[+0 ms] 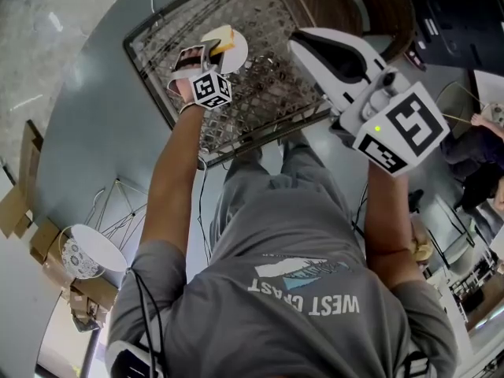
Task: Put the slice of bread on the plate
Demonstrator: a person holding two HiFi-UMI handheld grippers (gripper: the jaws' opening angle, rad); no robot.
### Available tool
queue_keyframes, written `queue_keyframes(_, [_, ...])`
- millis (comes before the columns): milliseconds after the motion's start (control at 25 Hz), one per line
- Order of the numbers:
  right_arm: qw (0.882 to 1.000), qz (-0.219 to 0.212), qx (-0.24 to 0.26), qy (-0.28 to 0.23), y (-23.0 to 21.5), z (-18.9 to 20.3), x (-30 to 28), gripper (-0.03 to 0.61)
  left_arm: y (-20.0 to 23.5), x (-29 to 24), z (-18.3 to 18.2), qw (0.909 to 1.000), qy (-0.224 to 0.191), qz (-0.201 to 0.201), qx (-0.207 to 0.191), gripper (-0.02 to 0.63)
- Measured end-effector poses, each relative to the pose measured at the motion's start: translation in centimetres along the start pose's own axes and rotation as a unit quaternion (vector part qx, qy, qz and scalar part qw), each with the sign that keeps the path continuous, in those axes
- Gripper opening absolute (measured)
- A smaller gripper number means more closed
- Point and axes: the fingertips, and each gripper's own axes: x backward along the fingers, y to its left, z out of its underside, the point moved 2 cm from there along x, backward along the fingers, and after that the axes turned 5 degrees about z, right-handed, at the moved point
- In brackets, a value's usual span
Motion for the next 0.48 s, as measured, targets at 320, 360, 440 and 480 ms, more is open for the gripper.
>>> queue_keyframes(320, [1.000,-0.001,-0.007,0.006,-0.8,0.3,0.0,0.008,-1.2,-0.7,-1.4,0.9999,-0.005,0.013,-0.001,0.094])
queue_keyframes(360, [1.000,-0.001,-0.008,0.006,-0.9,0.4,-0.1,0.008,-1.4,-0.8,-1.4,0.9999,-0.005,0.016,0.001,0.094])
queue_keyframes(440, [1.000,-0.001,-0.010,0.006,-0.9,0.7,-0.1,0.008,-1.9,-1.0,-1.4,0.9997,-0.004,0.023,0.005,0.094])
queue_keyframes(480, [1.000,-0.001,-0.011,0.006,-0.8,0.8,0.0,0.008,-2.2,-1.1,-1.5,0.9996,-0.004,0.026,0.007,0.094])
